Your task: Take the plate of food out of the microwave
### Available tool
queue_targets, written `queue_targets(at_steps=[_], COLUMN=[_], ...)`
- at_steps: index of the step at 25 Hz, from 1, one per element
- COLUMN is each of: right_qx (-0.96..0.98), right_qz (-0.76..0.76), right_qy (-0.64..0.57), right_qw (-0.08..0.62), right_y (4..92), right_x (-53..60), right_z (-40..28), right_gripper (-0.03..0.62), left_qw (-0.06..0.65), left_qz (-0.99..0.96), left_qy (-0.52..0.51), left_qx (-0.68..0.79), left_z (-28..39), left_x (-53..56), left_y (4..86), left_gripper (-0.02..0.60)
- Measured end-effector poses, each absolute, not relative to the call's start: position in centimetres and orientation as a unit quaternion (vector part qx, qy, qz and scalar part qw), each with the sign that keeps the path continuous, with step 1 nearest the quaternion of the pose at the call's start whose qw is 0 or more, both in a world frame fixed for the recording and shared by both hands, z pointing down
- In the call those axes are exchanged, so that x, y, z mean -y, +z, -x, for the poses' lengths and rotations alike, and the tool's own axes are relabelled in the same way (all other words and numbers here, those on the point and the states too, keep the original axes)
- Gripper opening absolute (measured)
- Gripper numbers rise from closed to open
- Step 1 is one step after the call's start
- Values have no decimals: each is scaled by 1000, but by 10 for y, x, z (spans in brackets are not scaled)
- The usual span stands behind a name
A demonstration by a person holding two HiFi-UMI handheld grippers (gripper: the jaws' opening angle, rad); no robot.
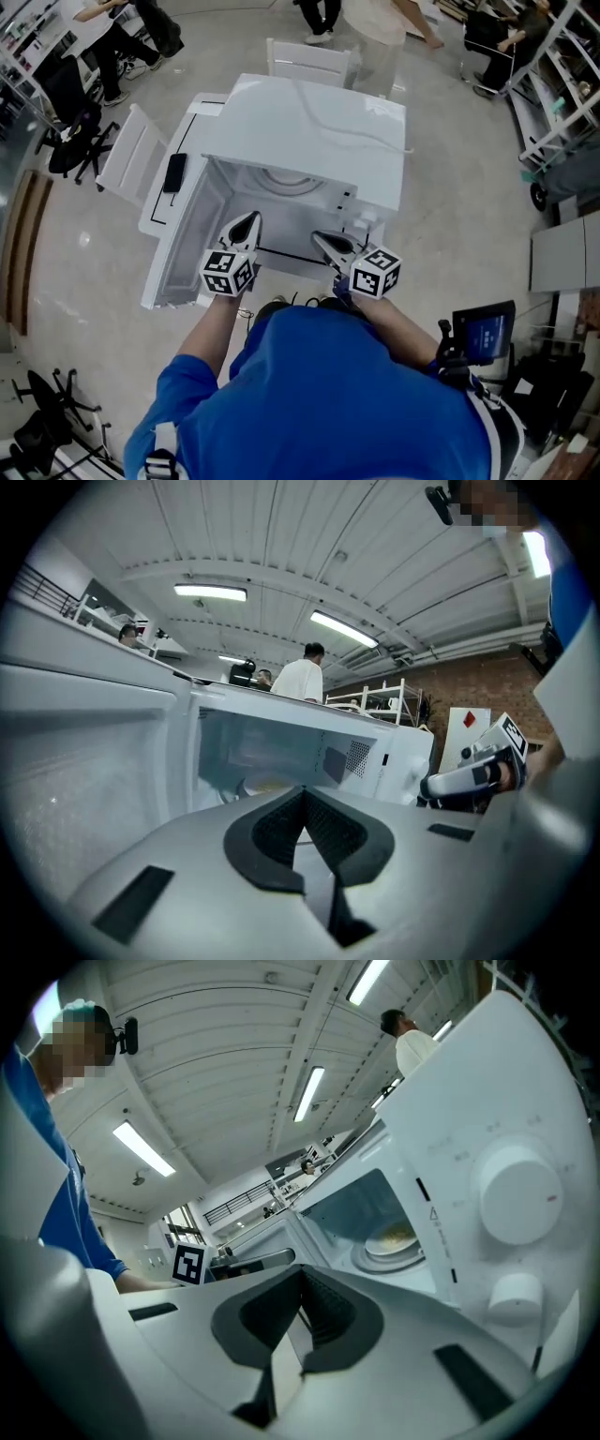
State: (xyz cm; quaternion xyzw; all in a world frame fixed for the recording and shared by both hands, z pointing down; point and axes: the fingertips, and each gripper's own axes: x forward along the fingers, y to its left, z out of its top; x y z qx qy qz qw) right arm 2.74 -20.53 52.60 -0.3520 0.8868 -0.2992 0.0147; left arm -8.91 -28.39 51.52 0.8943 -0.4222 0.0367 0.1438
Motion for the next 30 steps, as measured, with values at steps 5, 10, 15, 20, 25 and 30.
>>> queue_targets(at_steps=[5, 10, 15, 20, 25, 30], right_qx=[-873, -864, -858, -850, -844, -833], right_qz=[386, 405, 418, 433, 445, 463], right_qy=[-297, -297, -297, -300, -300, -301], right_qw=[20, 23, 26, 25, 26, 30], right_y=[529, 535, 539, 542, 540, 543], right_x=[214, 218, 220, 219, 217, 215], right_z=[-33, -33, -30, -30, -30, -43], right_gripper=[5, 5, 5, 5, 5, 5], left_qw=[116, 78, 34, -33, -110, -181], left_qz=[-912, -921, -923, -920, -905, -885], left_qy=[77, 125, 175, 240, 313, 371], left_qx=[385, 362, 342, 308, 268, 218], left_z=[69, 54, 45, 33, 22, 5], left_x=[311, 333, 352, 366, 378, 385], left_y=[526, 542, 557, 580, 599, 618], left_gripper=[9, 9, 11, 12, 18, 79])
